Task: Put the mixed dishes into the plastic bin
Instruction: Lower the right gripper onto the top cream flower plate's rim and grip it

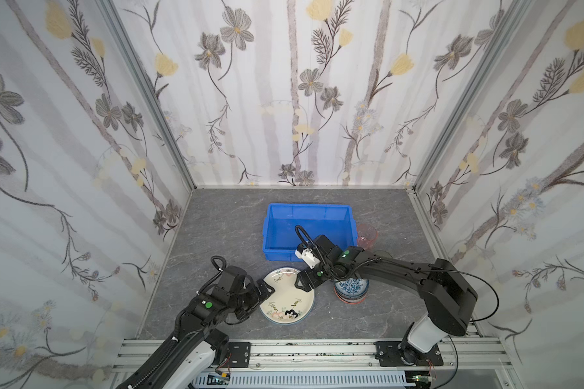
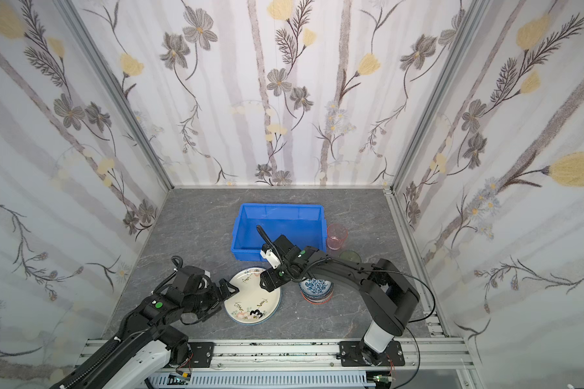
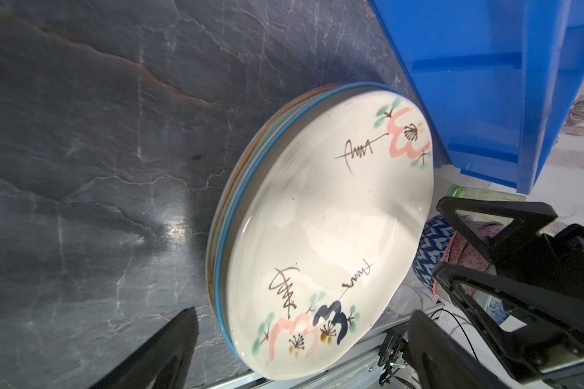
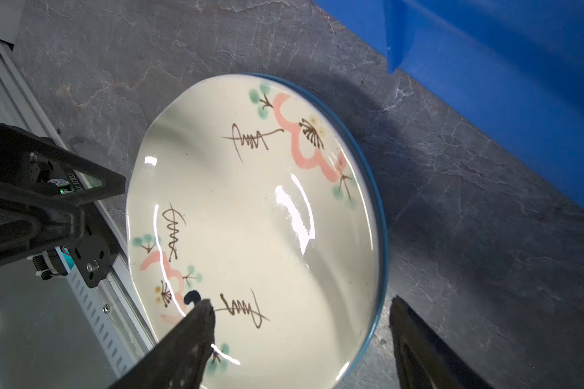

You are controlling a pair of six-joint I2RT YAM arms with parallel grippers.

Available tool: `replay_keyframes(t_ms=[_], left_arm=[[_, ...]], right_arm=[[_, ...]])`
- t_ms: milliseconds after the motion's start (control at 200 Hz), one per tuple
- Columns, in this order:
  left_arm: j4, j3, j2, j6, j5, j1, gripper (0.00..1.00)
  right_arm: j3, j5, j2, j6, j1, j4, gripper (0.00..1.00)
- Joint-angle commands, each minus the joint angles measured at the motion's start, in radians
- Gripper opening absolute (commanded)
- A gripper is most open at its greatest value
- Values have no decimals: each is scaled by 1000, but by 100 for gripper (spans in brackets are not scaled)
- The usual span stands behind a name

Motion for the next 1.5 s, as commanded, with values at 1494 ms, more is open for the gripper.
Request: replay_keyframes(t_ms=[1494], left_arm=[[84, -103, -136, -83, 5, -5, 77]], right_arm=[[14, -186, 84, 28, 41, 112, 78]])
